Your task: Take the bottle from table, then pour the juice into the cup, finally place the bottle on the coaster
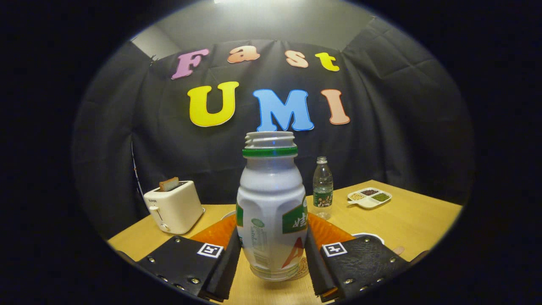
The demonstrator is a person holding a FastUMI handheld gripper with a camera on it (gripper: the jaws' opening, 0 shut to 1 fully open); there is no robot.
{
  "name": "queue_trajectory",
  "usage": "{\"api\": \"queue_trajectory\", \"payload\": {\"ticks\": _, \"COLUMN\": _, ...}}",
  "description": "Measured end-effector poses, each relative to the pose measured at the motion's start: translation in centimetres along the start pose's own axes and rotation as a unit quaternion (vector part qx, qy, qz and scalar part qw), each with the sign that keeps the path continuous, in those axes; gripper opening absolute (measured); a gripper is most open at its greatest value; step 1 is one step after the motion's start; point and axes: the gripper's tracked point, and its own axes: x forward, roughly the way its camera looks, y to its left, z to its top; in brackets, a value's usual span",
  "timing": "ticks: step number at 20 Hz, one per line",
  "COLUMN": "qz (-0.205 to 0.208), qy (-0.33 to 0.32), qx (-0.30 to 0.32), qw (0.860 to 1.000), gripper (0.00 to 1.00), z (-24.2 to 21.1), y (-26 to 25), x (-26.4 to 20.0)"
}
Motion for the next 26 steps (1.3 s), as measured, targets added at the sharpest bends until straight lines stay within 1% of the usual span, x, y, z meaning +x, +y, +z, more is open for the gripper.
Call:
{"api": "queue_trajectory", "payload": {"ticks": 3, "qz": -0.010, "qy": -0.010, "qx": -0.032, "qw": 0.999, "gripper": 0.70, "z": -0.1, "y": 0.3, "x": 0.0}}
{"api": "queue_trajectory", "payload": {"ticks": 6, "qz": -0.002, "qy": -0.004, "qx": -0.048, "qw": 0.999, "gripper": 0.70, "z": -0.5, "y": 0.0, "x": 0.9}}
{"api": "queue_trajectory", "payload": {"ticks": 12, "qz": 0.010, "qy": 0.008, "qx": -0.037, "qw": 0.999, "gripper": 0.70, "z": -1.9, "y": -0.7, "x": 2.1}}
{"api": "queue_trajectory", "payload": {"ticks": 15, "qz": 0.008, "qy": 0.013, "qx": -0.045, "qw": 0.999, "gripper": 0.70, "z": -2.5, "y": -1.2, "x": 2.8}}
{"api": "queue_trajectory", "payload": {"ticks": 21, "qz": 0.012, "qy": 0.025, "qx": -0.037, "qw": 0.999, "gripper": 0.70, "z": -4.3, "y": -1.7, "x": 3.8}}
{"api": "queue_trajectory", "payload": {"ticks": 26, "qz": 0.012, "qy": 0.032, "qx": -0.049, "qw": 0.998, "gripper": 0.70, "z": -5.0, "y": -1.8, "x": 4.2}}
